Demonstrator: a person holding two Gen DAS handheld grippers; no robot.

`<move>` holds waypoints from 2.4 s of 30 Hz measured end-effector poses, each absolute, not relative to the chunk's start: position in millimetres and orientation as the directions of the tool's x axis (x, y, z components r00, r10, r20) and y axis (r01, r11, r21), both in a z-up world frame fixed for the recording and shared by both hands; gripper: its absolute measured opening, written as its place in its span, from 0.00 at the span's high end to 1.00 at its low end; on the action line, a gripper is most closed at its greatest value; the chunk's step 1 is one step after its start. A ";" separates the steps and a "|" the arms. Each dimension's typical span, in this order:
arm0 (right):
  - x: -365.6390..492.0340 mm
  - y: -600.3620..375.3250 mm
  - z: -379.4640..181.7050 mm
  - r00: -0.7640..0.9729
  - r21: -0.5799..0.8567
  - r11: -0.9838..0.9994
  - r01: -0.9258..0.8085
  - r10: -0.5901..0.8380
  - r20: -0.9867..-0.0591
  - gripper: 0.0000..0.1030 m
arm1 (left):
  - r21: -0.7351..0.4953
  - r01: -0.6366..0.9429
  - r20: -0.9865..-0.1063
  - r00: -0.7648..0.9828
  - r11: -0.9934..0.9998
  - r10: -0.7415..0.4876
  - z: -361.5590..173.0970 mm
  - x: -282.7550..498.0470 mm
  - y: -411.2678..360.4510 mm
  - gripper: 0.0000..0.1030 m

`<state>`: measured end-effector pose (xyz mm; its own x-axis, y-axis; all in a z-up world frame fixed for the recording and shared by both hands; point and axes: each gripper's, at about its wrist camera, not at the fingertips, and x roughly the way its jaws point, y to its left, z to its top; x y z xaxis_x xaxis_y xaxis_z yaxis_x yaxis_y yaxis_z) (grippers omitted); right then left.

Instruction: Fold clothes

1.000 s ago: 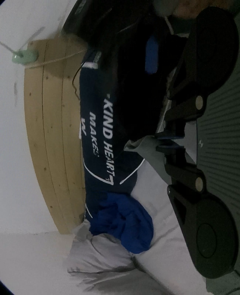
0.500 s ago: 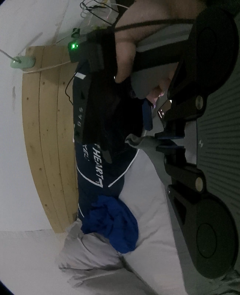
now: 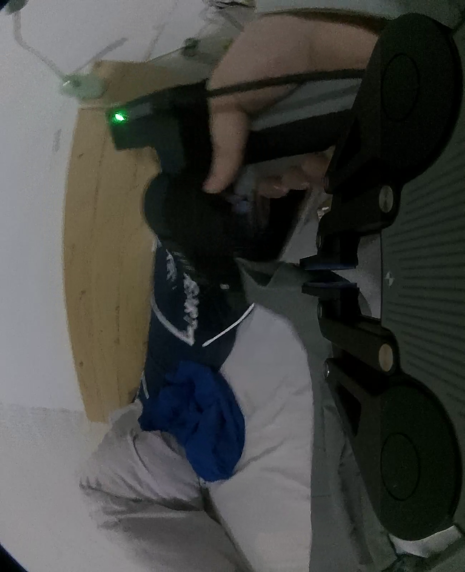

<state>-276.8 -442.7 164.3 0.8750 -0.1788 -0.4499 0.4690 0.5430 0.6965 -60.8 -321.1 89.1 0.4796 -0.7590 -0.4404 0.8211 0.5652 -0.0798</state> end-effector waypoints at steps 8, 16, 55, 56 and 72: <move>-215.3 -419.2 258.8 0.912 0.550 0.765 0.334 -0.114 -0.395 0.96 | -0.301 0.718 -0.275 0.565 0.628 -0.778 147.7 -19.8 -279.7 0.91; -106.3 -327.6 326.8 0.914 0.437 0.886 0.155 0.039 -0.404 0.96 | -0.504 0.583 -0.166 0.659 0.637 -0.734 203.1 23.1 -168.3 0.91; 108.1 197.4 139.2 0.494 0.100 0.893 -0.440 0.334 -0.803 0.96 | -0.756 -0.279 -0.487 0.844 0.592 -0.224 34.3 16.2 255.6 0.90; 108.0 202.2 132.8 0.487 0.081 0.891 -0.446 0.317 -0.814 0.95 | -0.750 -0.294 -0.504 0.834 0.593 -0.224 33.4 15.0 256.9 0.90; 48.3 87.0 242.8 0.656 0.190 0.944 -0.270 0.325 -0.681 0.05 | -0.636 -0.335 -0.496 0.868 0.695 -0.035 71.4 -11.6 269.6 0.47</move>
